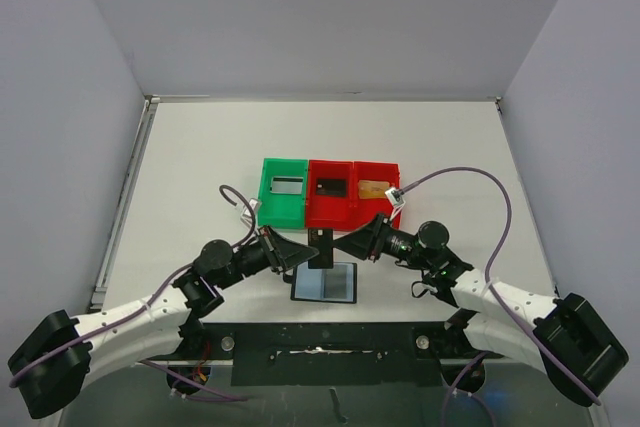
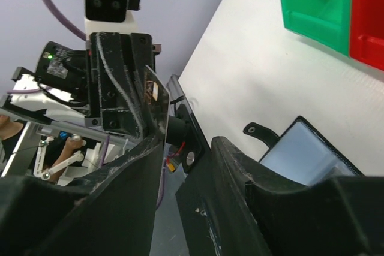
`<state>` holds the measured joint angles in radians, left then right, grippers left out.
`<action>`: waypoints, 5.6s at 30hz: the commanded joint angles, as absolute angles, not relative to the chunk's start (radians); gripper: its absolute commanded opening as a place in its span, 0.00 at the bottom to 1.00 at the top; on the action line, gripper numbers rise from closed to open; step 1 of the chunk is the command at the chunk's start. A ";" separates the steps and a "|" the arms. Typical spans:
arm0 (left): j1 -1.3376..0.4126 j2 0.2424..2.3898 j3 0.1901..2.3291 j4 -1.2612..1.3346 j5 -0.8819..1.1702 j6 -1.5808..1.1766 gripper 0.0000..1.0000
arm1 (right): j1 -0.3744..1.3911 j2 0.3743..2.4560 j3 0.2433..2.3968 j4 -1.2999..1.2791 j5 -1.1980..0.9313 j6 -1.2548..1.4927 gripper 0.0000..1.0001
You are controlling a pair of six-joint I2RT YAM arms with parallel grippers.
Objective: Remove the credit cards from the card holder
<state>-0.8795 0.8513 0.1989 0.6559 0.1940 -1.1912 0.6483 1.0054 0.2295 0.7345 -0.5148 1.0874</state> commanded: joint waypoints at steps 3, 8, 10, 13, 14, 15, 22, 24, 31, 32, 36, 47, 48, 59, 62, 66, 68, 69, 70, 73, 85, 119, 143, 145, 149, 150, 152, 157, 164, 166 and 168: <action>-0.851 0.840 0.190 0.832 0.246 -1.218 0.00 | 0.643 1.025 0.227 0.956 -0.549 1.158 0.35; -0.846 0.870 0.188 0.921 0.279 -1.242 0.00 | 0.649 1.062 0.222 1.064 -0.576 1.215 0.29; -0.847 0.876 0.186 0.932 0.278 -1.245 0.00 | 0.649 1.066 0.221 1.087 -0.583 1.223 0.29; -0.844 0.889 0.191 0.928 0.281 -1.243 0.00 | 0.656 1.069 0.240 1.087 -0.588 1.222 0.29; -0.842 0.894 0.193 0.933 0.284 -1.243 0.00 | 0.656 1.070 0.246 1.080 -0.597 1.217 0.29; -0.842 0.898 0.193 0.940 0.287 -1.246 0.00 | 0.657 1.070 0.252 1.073 -0.604 1.212 0.28; -0.840 0.921 0.190 0.981 0.254 -1.287 0.00 | 0.670 1.076 0.277 1.086 -0.634 1.212 0.24; -0.840 0.930 0.190 0.994 0.248 -1.296 0.00 | 0.672 1.077 0.290 1.074 -0.652 1.212 0.23; -0.841 0.963 0.200 0.994 0.246 -1.298 0.00 | 0.675 1.072 0.318 1.043 -0.669 1.215 0.17; -0.841 0.965 0.201 0.998 0.247 -1.298 0.00 | 0.676 1.070 0.318 1.035 -0.666 1.215 0.17; -0.841 0.966 0.185 1.040 0.222 -1.321 0.00 | 0.675 1.065 0.337 0.984 -0.657 1.204 0.18; -0.838 0.983 0.223 1.019 0.252 -1.308 0.00 | 0.685 1.126 0.376 0.975 -0.660 1.262 0.03; -0.837 0.983 0.227 1.010 0.257 -1.306 0.00 | 0.684 1.114 0.365 0.964 -0.647 1.264 0.01; -0.836 0.883 0.215 0.829 0.221 -1.277 0.41 | 0.669 1.004 0.380 0.747 -0.578 1.151 0.00; -0.834 0.814 0.228 0.682 0.180 -1.243 0.50 | 0.661 0.957 0.391 0.623 -0.519 1.083 0.00; -0.831 0.741 0.276 0.455 0.140 -1.177 0.65 | 0.660 0.887 0.404 0.482 -0.425 0.992 0.00; -0.829 0.714 0.306 0.335 0.116 -1.142 0.66 | 0.661 0.854 0.414 0.423 -0.381 0.941 0.00; -0.827 0.702 0.322 0.276 0.100 -1.123 0.67 | 0.661 0.841 0.420 0.402 -0.364 0.916 0.00; -0.828 0.695 0.349 0.206 0.079 -1.097 0.67 | 0.661 0.827 0.426 0.379 -0.348 0.876 0.00; -0.825 0.696 0.424 -0.011 0.019 -1.028 0.67 | 0.662 0.791 0.438 0.338 -0.311 0.792 0.00; -0.617 0.841 0.685 -0.420 -0.049 -0.762 0.72 | 0.773 0.692 0.501 0.159 -0.112 0.264 0.00; -0.038 0.767 0.675 -0.351 0.040 -0.397 0.75 | 0.791 1.063 0.780 -0.071 0.063 -0.286 0.00; -0.037 0.783 0.667 -0.326 0.092 -0.380 0.75 | 0.653 1.389 1.031 -0.149 -0.159 -0.417 0.00; -0.037 0.782 0.668 -0.331 0.091 -0.379 0.75 | 0.657 1.435 1.064 -0.146 -0.152 -0.436 0.00; -0.037 0.775 0.666 -0.330 0.082 -0.377 0.75 | 0.662 1.544 1.124 -0.157 -0.152 -0.500 0.00; -0.037 0.773 0.668 -0.332 0.082 -0.376 0.75 | 0.657 1.560 1.132 -0.153 -0.149 -0.516 0.00; -0.037 0.766 0.670 -0.338 0.082 -0.376 0.75 | 0.655 1.585 1.148 -0.146 -0.120 -0.551 0.00; -0.038 0.719 0.661 -0.332 0.072 -0.376 0.75 | 0.686 1.705 1.244 -0.211 -0.041 -0.666 0.00; -0.038 0.713 0.661 -0.323 0.086 -0.370 0.75 | 0.695 1.827 1.310 -0.194 0.062 -0.722 0.00; -0.038 0.715 0.661 -0.326 0.084 -0.369 0.75 | 0.696 1.858 1.315 -0.184 0.075 -0.732 0.00; -0.038 0.715 0.661 -0.329 0.081 -0.367 0.75 | 0.698 1.883 1.322 -0.184 0.077 -0.742 0.00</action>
